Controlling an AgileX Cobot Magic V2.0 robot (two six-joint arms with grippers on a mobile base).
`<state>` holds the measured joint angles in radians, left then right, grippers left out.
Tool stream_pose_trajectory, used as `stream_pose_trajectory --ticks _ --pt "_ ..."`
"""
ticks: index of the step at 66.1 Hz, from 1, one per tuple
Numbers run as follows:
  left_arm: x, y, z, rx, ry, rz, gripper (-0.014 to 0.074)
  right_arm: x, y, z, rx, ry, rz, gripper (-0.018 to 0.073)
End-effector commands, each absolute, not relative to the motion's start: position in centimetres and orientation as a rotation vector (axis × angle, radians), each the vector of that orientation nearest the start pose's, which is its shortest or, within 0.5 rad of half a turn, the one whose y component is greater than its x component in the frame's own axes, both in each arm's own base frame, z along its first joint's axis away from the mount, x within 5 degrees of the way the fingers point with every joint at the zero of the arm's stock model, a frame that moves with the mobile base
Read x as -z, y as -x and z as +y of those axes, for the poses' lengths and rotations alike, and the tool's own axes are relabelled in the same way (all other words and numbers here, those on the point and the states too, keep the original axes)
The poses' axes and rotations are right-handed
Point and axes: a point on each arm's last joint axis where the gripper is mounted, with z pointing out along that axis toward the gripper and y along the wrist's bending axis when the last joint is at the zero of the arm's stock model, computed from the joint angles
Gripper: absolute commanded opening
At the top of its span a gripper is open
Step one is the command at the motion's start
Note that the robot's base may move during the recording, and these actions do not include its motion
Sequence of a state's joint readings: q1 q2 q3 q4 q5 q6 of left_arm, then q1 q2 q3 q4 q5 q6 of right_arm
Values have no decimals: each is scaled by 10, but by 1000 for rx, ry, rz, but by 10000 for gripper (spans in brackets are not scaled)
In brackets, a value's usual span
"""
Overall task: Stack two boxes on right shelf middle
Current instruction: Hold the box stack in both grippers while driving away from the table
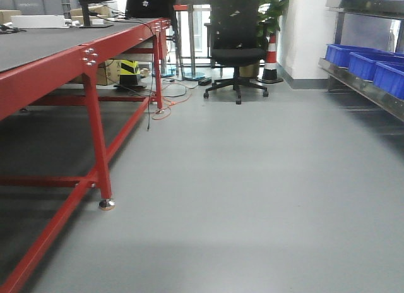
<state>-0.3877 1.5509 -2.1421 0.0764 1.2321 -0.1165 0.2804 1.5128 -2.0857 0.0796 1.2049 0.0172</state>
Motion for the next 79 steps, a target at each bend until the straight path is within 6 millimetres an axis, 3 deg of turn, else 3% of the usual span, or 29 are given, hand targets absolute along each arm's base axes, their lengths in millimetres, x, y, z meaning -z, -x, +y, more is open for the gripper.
stream_pose_trajectory --ticks 1,79 --pt "-543 -264 -106 272 -279 2060 -111 -544 -273 81 -247 272 1993 -155" --pt "-543 -264 -106 270 -279 2060 -111 -544 -273 81 -247 272 1993 -155"
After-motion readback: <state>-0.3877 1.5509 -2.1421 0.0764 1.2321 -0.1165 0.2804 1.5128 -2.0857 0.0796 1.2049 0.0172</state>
